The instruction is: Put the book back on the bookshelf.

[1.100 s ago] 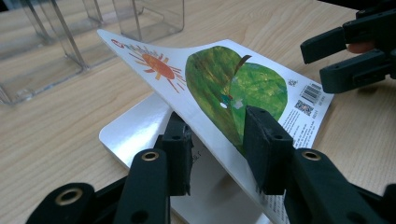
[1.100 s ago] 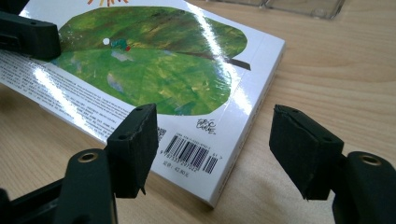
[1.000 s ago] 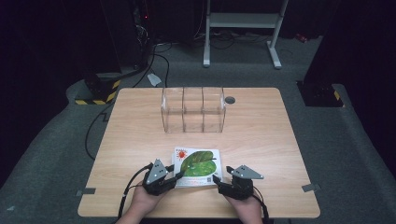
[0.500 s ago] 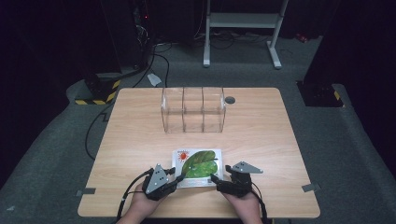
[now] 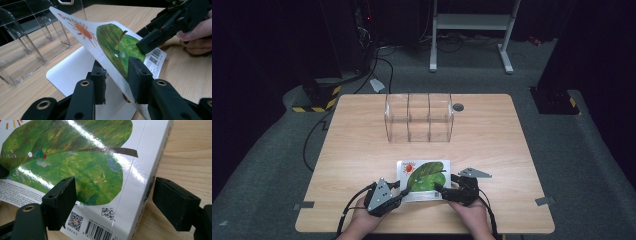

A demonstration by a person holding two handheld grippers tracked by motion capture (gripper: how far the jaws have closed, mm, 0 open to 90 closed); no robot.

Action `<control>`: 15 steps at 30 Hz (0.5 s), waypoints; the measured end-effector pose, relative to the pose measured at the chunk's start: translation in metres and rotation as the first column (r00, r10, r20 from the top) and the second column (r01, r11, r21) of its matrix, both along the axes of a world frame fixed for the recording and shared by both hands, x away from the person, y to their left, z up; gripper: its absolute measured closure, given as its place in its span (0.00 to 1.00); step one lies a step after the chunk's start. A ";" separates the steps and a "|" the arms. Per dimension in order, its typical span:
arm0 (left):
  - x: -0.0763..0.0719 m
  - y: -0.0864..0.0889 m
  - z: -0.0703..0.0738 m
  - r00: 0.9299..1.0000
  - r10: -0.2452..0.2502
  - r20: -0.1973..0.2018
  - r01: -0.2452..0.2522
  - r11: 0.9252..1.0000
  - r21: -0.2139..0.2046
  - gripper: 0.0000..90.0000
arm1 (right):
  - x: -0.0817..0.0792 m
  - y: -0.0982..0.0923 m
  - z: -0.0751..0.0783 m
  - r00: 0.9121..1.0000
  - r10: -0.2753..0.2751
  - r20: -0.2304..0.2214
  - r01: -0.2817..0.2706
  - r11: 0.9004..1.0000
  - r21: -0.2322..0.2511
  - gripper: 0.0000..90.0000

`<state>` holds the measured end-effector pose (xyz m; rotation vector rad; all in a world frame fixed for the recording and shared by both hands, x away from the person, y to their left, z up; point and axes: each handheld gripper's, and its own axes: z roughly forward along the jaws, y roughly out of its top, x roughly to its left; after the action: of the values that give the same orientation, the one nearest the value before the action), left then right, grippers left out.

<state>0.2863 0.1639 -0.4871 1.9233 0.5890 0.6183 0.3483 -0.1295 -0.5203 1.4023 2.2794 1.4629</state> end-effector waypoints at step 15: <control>0.001 0.001 -0.004 1.000 -0.001 -0.025 0.002 1.000 0.011 0.77 | -0.004 0.000 0.005 0.999 -0.011 0.044 0.011 1.000 -0.004 0.29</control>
<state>0.2873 0.1649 -0.4908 1.9441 0.6010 0.5986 0.3440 -0.1290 -0.5158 1.3650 2.2438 1.4698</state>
